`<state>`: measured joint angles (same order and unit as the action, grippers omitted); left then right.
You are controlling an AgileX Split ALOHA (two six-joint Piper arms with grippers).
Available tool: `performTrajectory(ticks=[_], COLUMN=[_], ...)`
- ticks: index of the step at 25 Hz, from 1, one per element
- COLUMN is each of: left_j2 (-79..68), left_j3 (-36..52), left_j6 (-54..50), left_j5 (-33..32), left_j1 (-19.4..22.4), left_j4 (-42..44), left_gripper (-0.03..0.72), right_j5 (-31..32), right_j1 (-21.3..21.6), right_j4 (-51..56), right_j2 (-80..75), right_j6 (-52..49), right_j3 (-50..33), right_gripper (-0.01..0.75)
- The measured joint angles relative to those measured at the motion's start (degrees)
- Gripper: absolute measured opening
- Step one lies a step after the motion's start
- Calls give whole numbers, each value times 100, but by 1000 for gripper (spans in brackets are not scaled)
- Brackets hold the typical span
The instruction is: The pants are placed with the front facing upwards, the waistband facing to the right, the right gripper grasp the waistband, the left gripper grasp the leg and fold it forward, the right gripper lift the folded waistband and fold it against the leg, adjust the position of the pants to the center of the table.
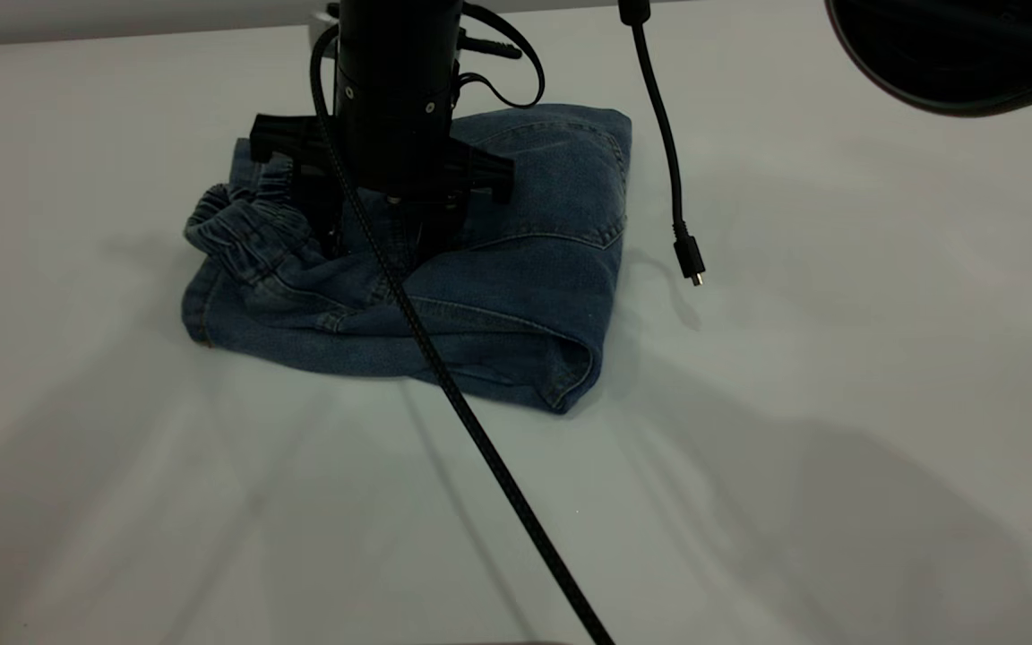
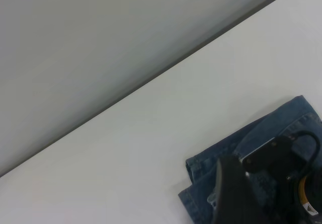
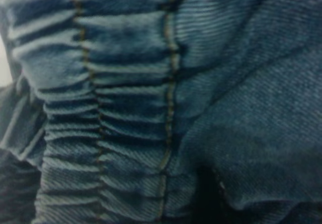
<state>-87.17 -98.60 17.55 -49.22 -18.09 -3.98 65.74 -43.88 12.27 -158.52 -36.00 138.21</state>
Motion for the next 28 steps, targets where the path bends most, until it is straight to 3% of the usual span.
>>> performTrajectory(ticks=[9, 17, 28], left_j2=[0, 0, 220], left_j3=[0, 0, 0], left_j6=[6, -7, -97], left_j5=[12, 140, 609], left_j1=[0, 0, 0], left_j4=[230, 633, 651], left_gripper=[357, 357, 357], right_j5=[89, 383, 508], right_j1=[-11, -29, -18], right_j4=[-207, -1227, -464], right_j2=[36, 236, 1314], right_j6=[935, 1539, 1821], right_j3=[-4, -69, -107], right_gripper=[439, 439, 439])
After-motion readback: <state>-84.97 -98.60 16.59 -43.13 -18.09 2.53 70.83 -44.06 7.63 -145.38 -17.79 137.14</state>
